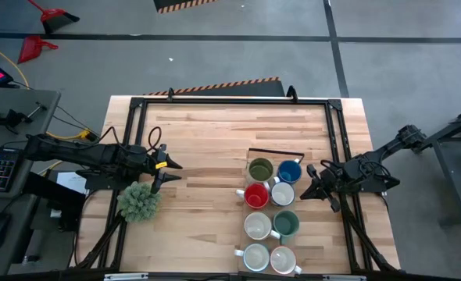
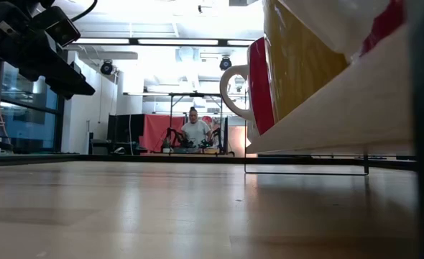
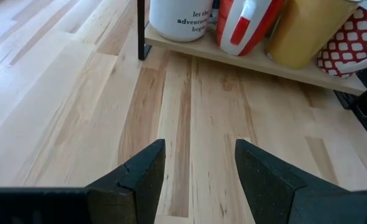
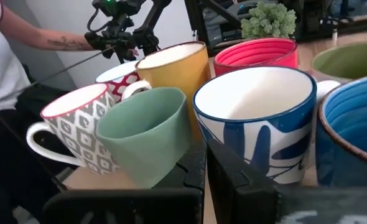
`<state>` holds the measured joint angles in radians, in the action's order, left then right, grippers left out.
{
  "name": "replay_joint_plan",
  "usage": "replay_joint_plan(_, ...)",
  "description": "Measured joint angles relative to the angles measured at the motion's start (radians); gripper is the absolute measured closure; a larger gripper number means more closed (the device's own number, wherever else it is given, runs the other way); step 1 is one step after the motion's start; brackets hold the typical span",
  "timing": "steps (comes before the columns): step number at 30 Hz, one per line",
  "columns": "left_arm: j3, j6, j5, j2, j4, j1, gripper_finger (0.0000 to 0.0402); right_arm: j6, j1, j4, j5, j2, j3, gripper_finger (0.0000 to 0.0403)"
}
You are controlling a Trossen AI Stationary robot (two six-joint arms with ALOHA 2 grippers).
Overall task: Place coffee mugs
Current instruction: Return to Home Position
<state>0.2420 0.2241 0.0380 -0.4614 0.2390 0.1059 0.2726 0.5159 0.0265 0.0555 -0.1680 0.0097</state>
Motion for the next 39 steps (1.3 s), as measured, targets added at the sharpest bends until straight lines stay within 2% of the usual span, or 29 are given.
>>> replay_joint_plan(5,0.0,0.0,0.0,0.0,0.0,0.0,0.0218,0.043,0.0,0.0,0.0,0.0,0.0,0.0402)
replay_joint_plan(22,0.0,-0.008,-0.002,0.0,-0.006,0.0,0.0218,0.042,0.0,0.0,0.0,0.0,-0.001,0.0402)
replay_joint_plan(26,0.0,0.011,-0.077,0.0,-0.006,0.0,0.0218,0.042,0.0,0.0,0.0,0.0,-0.001,0.0402)
replay_joint_plan(30,0.0,-0.055,-0.176,0.0,-0.038,0.0,0.0218,0.042,0.0,0.0,0.0,0.0,-0.001,0.0402)
replay_joint_plan(37,0.0,-0.161,-0.182,0.031,-0.181,0.0,0.0218,0.041,0.0,0.0,0.0,0.0,-0.001,0.0402)
replay_joint_plan(39,0.0,-0.197,-0.185,0.057,-0.177,0.005,0.0218,0.041,0.0,0.0,0.0,0.0,-0.001,0.0402)
